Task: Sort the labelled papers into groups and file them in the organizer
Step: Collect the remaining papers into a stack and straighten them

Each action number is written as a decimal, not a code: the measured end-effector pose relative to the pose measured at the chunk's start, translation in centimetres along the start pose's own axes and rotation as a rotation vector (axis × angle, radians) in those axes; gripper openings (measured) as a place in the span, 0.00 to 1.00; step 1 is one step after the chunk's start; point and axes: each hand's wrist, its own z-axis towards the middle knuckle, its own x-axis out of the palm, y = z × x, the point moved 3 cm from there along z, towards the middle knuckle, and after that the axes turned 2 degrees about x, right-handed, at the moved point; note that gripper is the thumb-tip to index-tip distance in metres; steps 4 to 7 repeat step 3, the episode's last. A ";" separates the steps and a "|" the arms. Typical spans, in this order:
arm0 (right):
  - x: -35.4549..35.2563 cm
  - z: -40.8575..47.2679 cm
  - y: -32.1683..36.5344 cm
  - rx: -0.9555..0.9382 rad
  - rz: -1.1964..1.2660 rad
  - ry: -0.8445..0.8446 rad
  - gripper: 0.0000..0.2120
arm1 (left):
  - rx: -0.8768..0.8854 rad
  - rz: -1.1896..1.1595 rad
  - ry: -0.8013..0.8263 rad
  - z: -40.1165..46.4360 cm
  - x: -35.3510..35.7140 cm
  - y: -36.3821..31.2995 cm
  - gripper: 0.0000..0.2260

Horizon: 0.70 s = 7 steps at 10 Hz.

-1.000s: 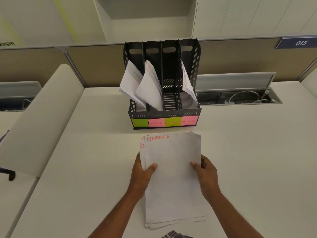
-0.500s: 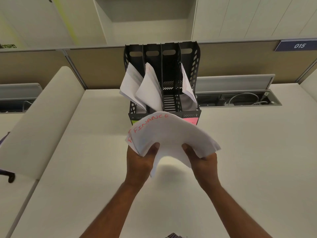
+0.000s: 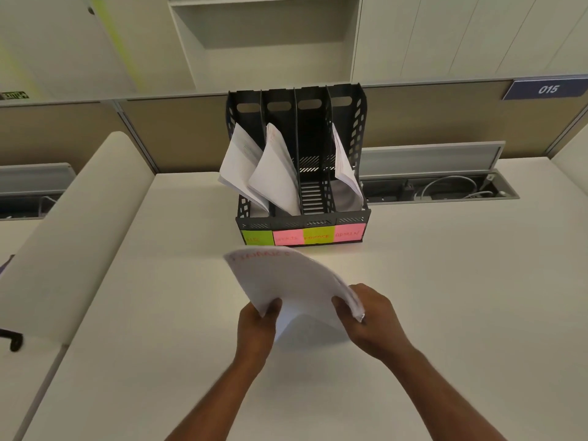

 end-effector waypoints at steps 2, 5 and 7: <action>-2.5 2.7 4.3 -0.050 -0.210 -0.019 0.14 | 0.013 -0.056 0.023 4.9 2.4 -8.8 0.07; -2.6 3.8 5.8 -0.034 -0.183 -0.082 0.21 | 0.029 -0.131 0.061 7.1 3.7 -13.4 0.07; -2.6 3.8 5.8 -0.034 -0.183 -0.082 0.21 | 0.029 -0.131 0.061 7.1 3.7 -13.4 0.07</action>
